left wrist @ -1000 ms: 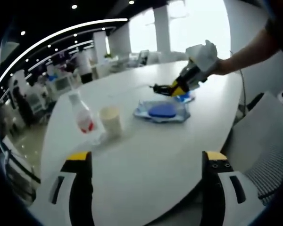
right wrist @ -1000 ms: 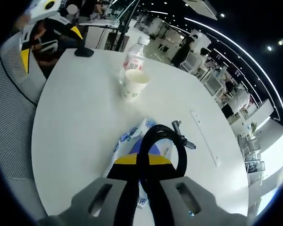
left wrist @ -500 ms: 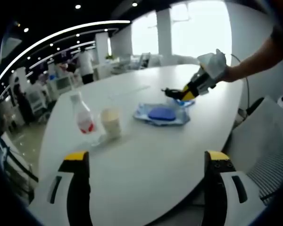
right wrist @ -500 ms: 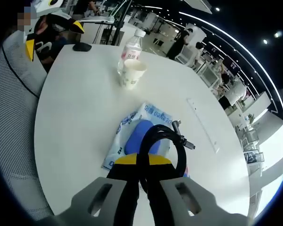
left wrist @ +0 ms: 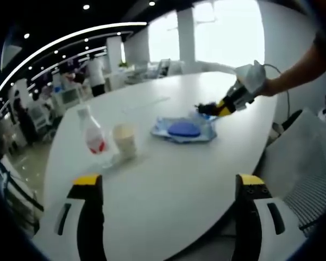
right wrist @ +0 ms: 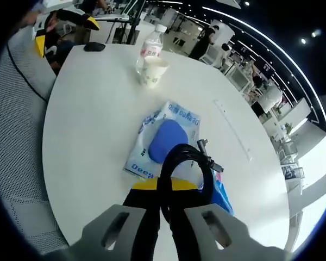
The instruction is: Arrange the tabletop items into an orderly group along one side of the table until the central work area is clear of visible clutter.
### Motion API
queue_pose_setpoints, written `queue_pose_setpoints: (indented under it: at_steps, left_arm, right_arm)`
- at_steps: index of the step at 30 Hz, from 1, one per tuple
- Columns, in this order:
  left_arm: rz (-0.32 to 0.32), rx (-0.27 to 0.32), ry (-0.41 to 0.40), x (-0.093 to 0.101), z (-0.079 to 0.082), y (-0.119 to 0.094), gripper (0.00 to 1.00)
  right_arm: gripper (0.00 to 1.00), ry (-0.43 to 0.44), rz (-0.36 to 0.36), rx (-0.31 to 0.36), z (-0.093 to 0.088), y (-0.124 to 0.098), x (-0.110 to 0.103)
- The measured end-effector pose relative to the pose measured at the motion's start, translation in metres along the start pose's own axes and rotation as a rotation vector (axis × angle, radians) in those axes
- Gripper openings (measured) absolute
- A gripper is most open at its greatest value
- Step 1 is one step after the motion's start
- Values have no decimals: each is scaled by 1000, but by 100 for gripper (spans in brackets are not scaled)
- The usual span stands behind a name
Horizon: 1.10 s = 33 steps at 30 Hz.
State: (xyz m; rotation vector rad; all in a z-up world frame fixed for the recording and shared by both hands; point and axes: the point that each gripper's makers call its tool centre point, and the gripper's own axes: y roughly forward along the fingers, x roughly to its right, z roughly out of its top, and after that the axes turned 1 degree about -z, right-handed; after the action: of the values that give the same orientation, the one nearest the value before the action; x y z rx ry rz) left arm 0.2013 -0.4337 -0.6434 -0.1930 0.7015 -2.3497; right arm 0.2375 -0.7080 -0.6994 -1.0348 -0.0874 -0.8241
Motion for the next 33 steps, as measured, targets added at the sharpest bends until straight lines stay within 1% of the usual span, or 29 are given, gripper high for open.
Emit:
queue_pose_setpoints:
  at_steps: [18,22,29,33]
  left_arm:
    - [-2,-5,-1,0,-1,-1,97]
    - [-3,-8,-1,0,-2,0,97]
    - [-4,-12,-1,1,-3,0,97]
    - [-4,-14,-1,0,-3,0,97]
  right_arm:
    - [2,84,-9,-69,-44,-12,-17]
    - [2,115,-11,-94,-56,-13,-20]
    - [2,144,-4,-139,-77,-15,-27]
    - [3,155,5,-152,-81,-15,-29]
